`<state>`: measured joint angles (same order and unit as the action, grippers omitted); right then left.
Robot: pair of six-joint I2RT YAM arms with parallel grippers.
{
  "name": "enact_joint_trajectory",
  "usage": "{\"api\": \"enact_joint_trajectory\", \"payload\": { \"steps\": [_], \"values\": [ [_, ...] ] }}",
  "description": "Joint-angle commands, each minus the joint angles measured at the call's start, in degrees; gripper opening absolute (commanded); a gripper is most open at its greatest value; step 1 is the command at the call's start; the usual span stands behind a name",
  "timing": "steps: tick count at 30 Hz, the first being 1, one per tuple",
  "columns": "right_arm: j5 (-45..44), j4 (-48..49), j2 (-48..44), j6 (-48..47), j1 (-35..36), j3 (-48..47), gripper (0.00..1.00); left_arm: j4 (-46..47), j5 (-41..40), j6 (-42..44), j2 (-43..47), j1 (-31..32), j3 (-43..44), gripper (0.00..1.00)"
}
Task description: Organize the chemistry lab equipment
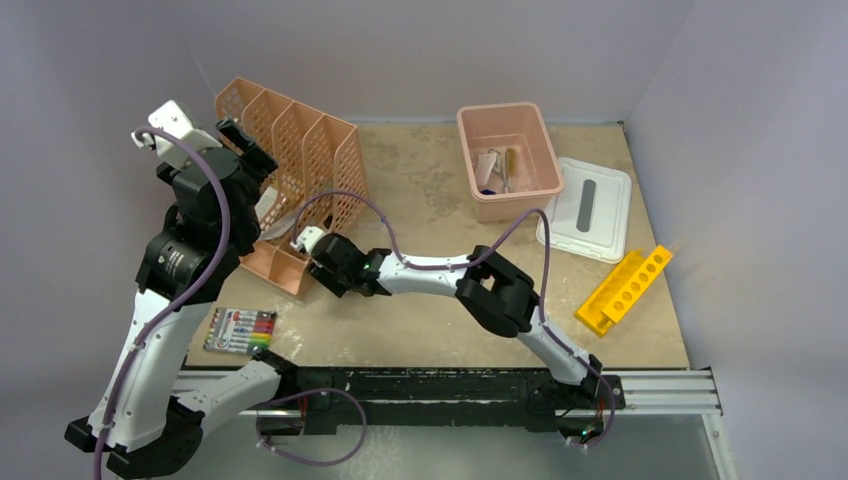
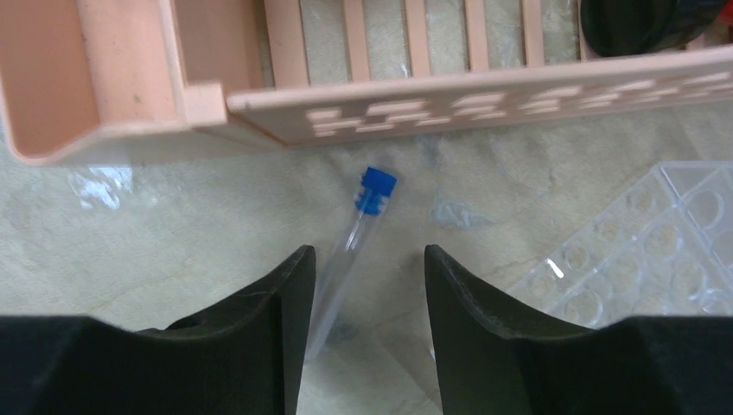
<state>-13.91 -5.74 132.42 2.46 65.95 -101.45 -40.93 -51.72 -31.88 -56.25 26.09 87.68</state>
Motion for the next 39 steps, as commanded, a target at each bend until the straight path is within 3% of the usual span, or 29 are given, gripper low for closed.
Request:
{"api": "enact_joint_trajectory", "payload": {
  "steps": [1,11,15,31,39],
  "values": [
    [0.8,-1.4,0.9,1.2,0.2,-3.4,0.51,1.0,1.2,0.4,0.0,-0.2,1.2,0.70],
    [2.9,-5.2,3.5,2.4,0.2,-4.7,0.20,1.2,2.1,0.1,-0.4,-0.2,0.6,0.70],
    [4.7,-6.5,2.6,3.9,0.2,-4.0,0.15,1.1,2.4,0.0,-0.4,-0.2,0.2,0.70],
    [6.6,14.1,-22.4,5.0,-0.8,17.2,0.14,1.6,4.4,-2.1,-1.3,-0.2,-0.3,0.70],
    [2.0,19.3,-36.7,10.7,-7.0,27.9,0.14,3.0,13.3,-2.7,-3.8,-0.2,-0.8,0.71]
  ]
}}
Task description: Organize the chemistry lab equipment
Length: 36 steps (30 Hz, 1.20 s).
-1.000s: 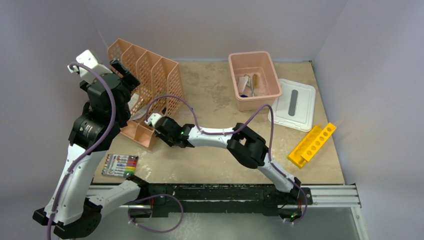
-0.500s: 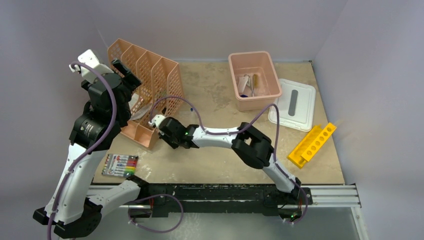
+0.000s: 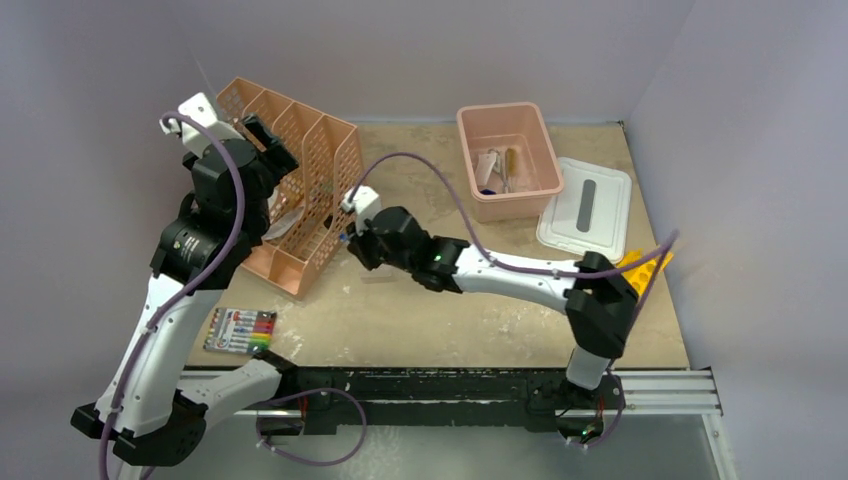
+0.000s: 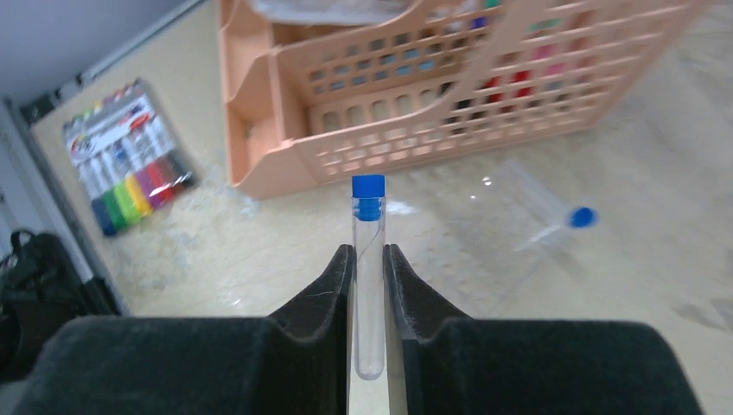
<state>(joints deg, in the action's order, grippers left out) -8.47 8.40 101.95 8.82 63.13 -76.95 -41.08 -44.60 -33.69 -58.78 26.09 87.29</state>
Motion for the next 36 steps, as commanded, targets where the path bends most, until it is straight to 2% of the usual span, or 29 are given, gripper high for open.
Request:
{"api": "enact_joint_trajectory", "payload": {
  "steps": [1,9,13,17,20,24,28,33,36],
  "values": [
    [-3.6,5.3,-7.9,6.1,-5.8,4.5,0.14,3.7,7.8,-0.9,-1.4,-0.2,-0.6,0.71],
    [-2.3,2.6,-17.7,18.6,-18.6,6.7,0.14,15.5,26.3,-5.6,-6.1,-0.2,-8.4,0.71],
    [1.1,2.4,-19.7,25.9,-24.4,6.8,0.14,26.0,39.8,-9.2,-9.4,0.0,-14.9,0.68],
    [3.1,2.9,-20.9,30.3,-26.9,6.1,0.14,38.5,53.0,-12.8,-12.3,1.3,-20.3,0.67],
    [4.6,2.7,-21.3,33.0,-28.1,5.1,0.15,46.2,59.0,-13.3,-14.5,4.0,-21.8,0.67],
    [7.7,3.3,-21.3,36.0,-29.5,4.4,0.15,49.9,61.4,-13.3,-16.9,6.7,-22.0,0.67],
    [9.4,3.7,-21.7,37.7,-30.9,4.3,0.15,50.1,60.5,-12.8,-18.1,7.2,-21.6,0.66],
    [12.0,3.7,-22.1,39.6,-31.9,4.5,0.15,50.9,60.4,-13.3,-19.9,7.4,-21.0,0.50],
    [13.1,3.7,-22.1,40.5,-32.3,4.6,0.15,51.1,60.3,-13.3,-20.5,7.4,-20.6,0.46]
  ]
}}
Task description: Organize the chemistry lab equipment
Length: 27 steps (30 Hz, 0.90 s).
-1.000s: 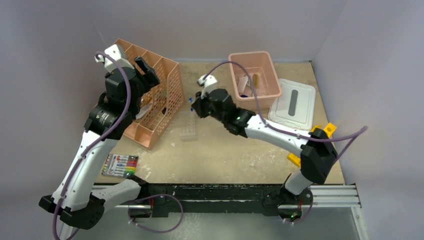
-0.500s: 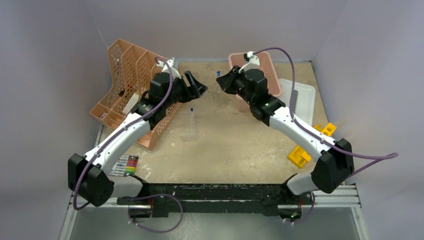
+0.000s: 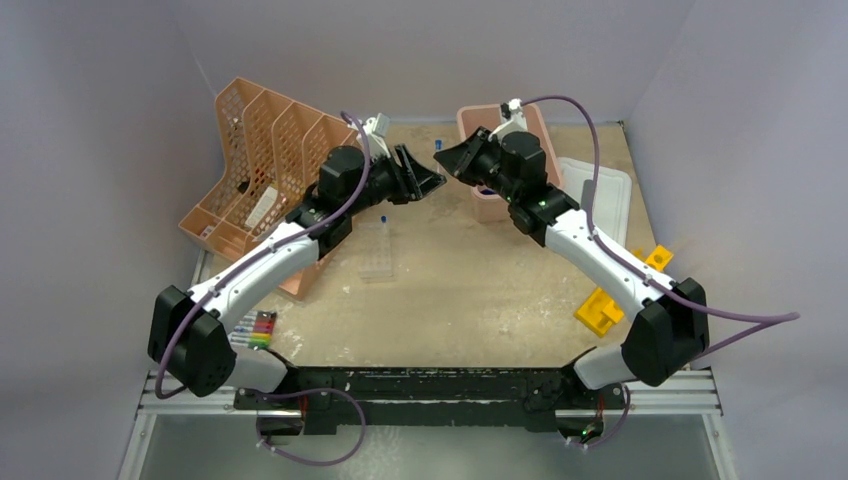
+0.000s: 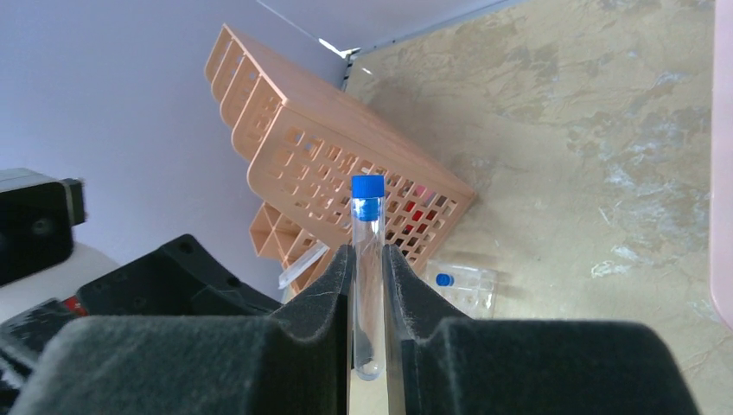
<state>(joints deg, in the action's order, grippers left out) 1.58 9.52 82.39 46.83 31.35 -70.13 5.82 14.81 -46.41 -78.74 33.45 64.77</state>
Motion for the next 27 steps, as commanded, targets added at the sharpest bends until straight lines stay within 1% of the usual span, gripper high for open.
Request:
{"api": "enact_joint_trajectory", "payload": {
  "steps": [1,6,11,16,18,19,21,24,27],
  "values": [
    [3.5,2.7,-2.4,2.8,-0.7,-2.3,0.15,4.2,0.9,-0.6,-0.7,0.0,2.0,0.45],
    [5.4,2.9,-1.7,3.7,-0.7,-2.3,0.15,4.3,0.5,-0.6,-1.6,0.0,2.7,0.41],
    [6.2,3.0,-1.5,3.9,-0.7,-1.8,0.15,4.3,-0.4,-0.3,-2.0,0.0,3.6,0.33],
    [7.1,3.0,-1.2,3.6,-0.7,-1.8,0.15,2.0,-2.9,1.4,-1.8,0.0,4.1,0.18],
    [7.6,2.5,-0.9,2.8,-0.8,-2.0,0.17,0.4,-3.9,2.8,-1.6,0.0,4.8,0.09],
    [8.0,2.1,-0.8,2.0,-0.8,-2.4,0.19,-0.5,-4.1,3.8,-1.6,0.0,5.2,0.06],
    [9.0,0.3,-0.5,0.4,-0.9,-3.6,0.26,-2.3,-4.2,6.0,-1.2,0.0,5.6,0.00],
    [11.0,-1.5,-0.6,-1.9,-1.1,-4.9,0.46,-5.4,-3.4,10.9,-0.5,0.0,6.3,0.00],
    [11.8,-4.0,-0.6,-3.0,-1.9,-6.5,0.58,-9.5,-2.2,16.1,0.4,0.0,7.1,0.00]
  ]
}}
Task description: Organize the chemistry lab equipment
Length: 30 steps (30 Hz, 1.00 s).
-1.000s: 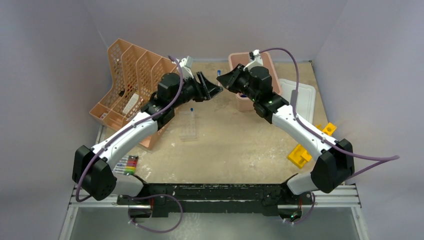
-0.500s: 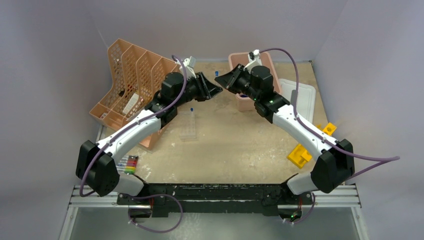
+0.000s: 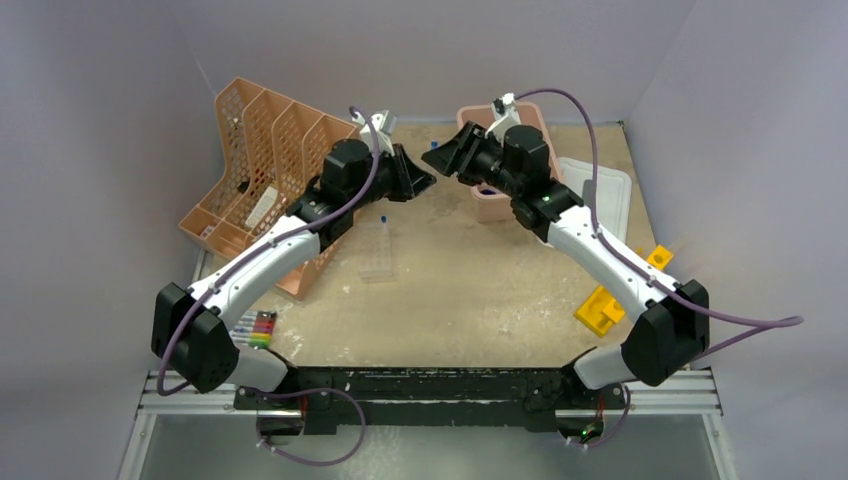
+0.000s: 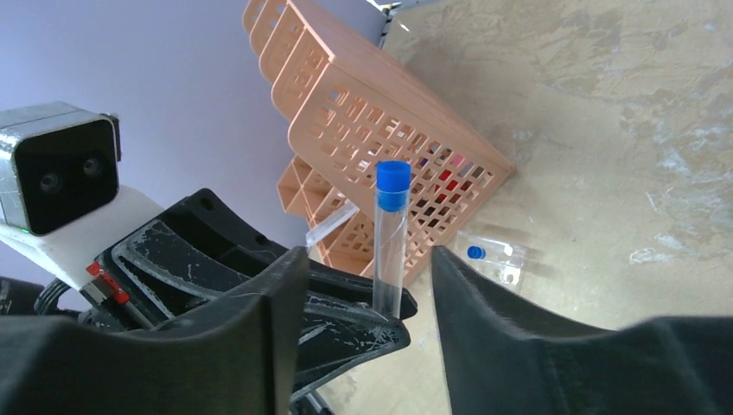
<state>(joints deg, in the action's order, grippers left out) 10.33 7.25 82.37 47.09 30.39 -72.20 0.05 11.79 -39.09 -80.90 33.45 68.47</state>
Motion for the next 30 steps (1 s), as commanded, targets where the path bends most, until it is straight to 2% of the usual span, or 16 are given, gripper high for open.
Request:
{"api": "enact_joint_trajectory", "payload": {
  "steps": [1,11,15,22,30],
  "values": [
    [3.6,-2.7,-0.7,-3.3,-1.2,-4.9,0.60,-4.7,0.9,10.4,3.0,0.0,3.6,0.00],
    [16.2,-11.7,3.7,-3.4,-4.7,-11.9,0.61,-10.5,4.2,22.1,5.0,0.0,5.1,0.00],
    [20.2,-12.1,5.2,-3.4,-4.8,-13.2,0.56,-11.6,4.1,23.6,5.0,0.0,5.2,0.00],
    [20.6,-12.0,5.3,-2.6,-5.1,-12.6,0.38,-11.9,4.5,23.7,5.3,-0.1,5.1,0.00],
    [21.2,-10.7,6.5,-1.3,-5.5,-13.5,0.35,-14.1,3.8,25.7,6.0,-0.1,5.1,0.00]
  ]
}}
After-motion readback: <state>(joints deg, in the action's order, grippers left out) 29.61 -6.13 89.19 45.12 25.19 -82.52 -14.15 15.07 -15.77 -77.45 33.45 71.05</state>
